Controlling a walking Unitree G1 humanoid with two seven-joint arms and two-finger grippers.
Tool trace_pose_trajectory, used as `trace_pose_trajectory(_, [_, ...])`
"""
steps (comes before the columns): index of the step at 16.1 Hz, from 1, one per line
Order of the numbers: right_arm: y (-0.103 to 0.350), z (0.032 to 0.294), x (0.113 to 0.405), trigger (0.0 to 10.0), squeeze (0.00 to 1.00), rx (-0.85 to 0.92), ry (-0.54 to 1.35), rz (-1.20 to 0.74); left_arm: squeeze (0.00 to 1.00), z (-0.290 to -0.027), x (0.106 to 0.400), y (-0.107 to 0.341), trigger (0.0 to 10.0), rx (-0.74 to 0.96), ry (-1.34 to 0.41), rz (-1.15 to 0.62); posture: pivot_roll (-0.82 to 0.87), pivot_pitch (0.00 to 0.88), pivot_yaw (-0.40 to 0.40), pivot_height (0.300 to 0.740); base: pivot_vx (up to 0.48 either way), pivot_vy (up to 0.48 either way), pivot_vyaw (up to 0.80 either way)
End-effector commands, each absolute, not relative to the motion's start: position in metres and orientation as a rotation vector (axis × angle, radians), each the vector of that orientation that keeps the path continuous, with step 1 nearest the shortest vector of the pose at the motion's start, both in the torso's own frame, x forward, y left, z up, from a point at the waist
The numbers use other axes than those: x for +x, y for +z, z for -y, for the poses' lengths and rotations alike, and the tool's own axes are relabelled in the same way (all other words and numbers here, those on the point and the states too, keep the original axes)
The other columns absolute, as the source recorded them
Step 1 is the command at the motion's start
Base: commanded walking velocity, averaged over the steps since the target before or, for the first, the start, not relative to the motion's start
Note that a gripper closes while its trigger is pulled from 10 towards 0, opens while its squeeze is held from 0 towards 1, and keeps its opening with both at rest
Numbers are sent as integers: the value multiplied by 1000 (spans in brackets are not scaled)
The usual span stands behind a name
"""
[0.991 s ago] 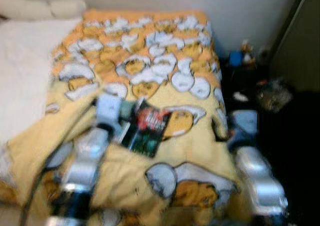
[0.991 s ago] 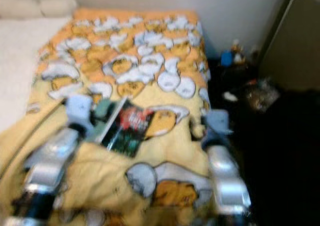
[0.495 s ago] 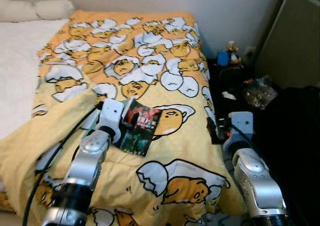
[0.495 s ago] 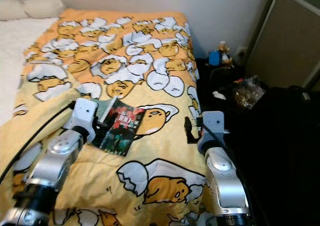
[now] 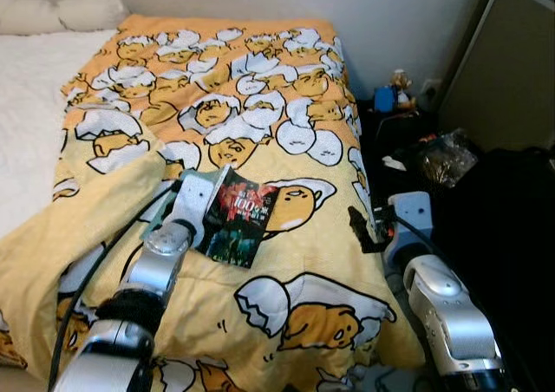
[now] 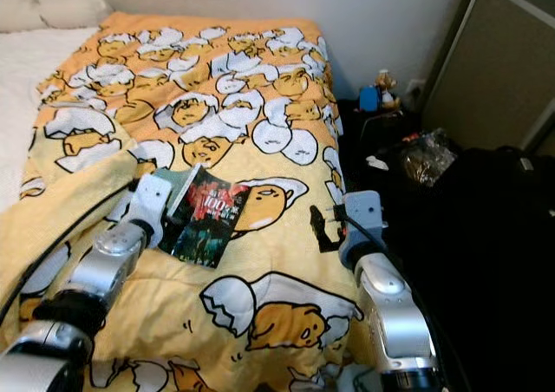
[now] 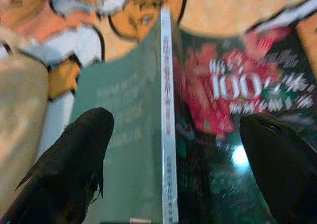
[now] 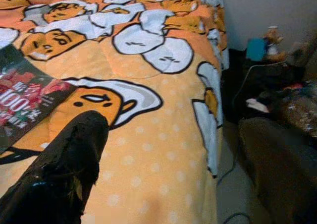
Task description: Clean up the room
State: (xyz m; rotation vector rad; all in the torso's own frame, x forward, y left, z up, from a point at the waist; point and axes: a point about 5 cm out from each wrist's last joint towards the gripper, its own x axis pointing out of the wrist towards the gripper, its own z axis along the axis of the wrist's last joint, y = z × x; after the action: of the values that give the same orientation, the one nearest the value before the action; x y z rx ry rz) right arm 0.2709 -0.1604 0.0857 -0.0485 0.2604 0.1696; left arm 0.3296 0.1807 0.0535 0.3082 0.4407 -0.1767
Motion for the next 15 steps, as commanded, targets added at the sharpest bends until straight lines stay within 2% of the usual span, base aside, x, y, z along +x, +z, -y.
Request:
trace_pose_trajectory(1, [95,157,275,10000,0,-41,193,-235,0,-187,333,52,10000,293,-156,-461,-130,0,20,740,0,0,0])
trace_pose_trajectory(2, [95,155,275,10000,0,-55,210,-234,0,-188,331,47,9176,333,-180,-493,-130,0,20,740,0,0,0])
trace_pose_trajectory(3, [95,154,274,10000,0,-59,225,-234,0,-186,331,46,3255,340,-202,-506,-135,0,21,740,0,0,0])
trace_pose_trajectory(4, [95,154,274,10000,0,-57,229,-234,0,-185,331,45,3255,327,-211,-509,-135,0,21,740,0,0,0])
trace_pose_trajectory(5, [95,154,274,10000,0,-58,232,-237,0,-185,332,44,0,312,-208,-512,-136,0,21,740,0,0,0])
trace_pose_trajectory(11, [91,151,272,10000,0,-69,248,-257,0,-188,331,39,0,317,-192,-536,-133,0,22,740,0,0,0])
trace_pose_trajectory(15, [86,147,268,10000,0,-67,363,-338,0,-188,328,34,0,312,-197,-573,-135,0,21,740,0,0,0])
